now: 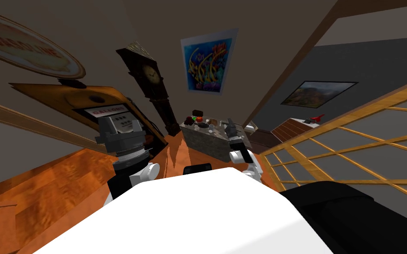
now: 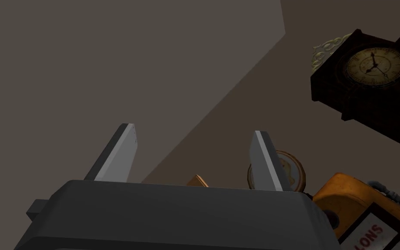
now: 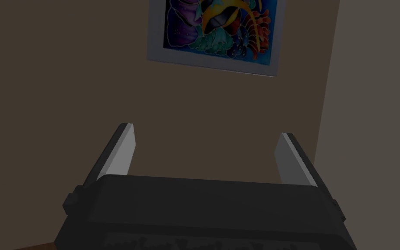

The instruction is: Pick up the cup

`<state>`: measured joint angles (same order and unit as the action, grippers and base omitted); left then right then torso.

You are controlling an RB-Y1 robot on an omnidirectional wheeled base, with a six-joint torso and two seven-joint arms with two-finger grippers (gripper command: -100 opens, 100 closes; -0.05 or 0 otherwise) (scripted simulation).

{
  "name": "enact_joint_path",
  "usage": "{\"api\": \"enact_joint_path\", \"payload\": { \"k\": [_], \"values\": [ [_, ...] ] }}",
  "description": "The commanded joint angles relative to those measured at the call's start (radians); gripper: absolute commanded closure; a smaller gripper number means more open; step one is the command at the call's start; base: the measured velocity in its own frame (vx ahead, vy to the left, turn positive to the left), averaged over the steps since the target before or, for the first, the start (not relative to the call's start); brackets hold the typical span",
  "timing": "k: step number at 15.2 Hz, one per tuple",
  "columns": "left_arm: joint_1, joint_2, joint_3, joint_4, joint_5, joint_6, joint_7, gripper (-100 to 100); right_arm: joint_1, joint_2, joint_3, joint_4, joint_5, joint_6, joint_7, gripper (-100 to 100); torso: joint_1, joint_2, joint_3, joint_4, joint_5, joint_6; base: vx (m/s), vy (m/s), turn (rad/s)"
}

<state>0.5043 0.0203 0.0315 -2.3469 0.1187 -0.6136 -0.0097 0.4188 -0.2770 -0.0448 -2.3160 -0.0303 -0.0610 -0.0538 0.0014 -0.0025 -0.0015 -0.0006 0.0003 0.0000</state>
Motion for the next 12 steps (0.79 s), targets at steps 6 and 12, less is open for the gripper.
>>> {"api": "enact_joint_path", "payload": {
  "k": [6,12],
  "values": [
    [0.000,0.000,0.000,0.000,0.000,0.000,0.000,0,-0.045,-0.055,-0.002,0.017,-0.060,0.140,-0.087,-100,0.001,-0.001,0.000,0.000,0.000,0.000,0.032,0.026,-0.057],
    [0.000,0.000,0.000,0.000,0.000,0.000,0.000,0,-0.091,-0.104,-0.005,0.039,-0.123,0.264,-0.178,-100,0.000,0.000,0.000,0.000,0.000,0.000,0.036,0.028,-0.059]
  ]
}}
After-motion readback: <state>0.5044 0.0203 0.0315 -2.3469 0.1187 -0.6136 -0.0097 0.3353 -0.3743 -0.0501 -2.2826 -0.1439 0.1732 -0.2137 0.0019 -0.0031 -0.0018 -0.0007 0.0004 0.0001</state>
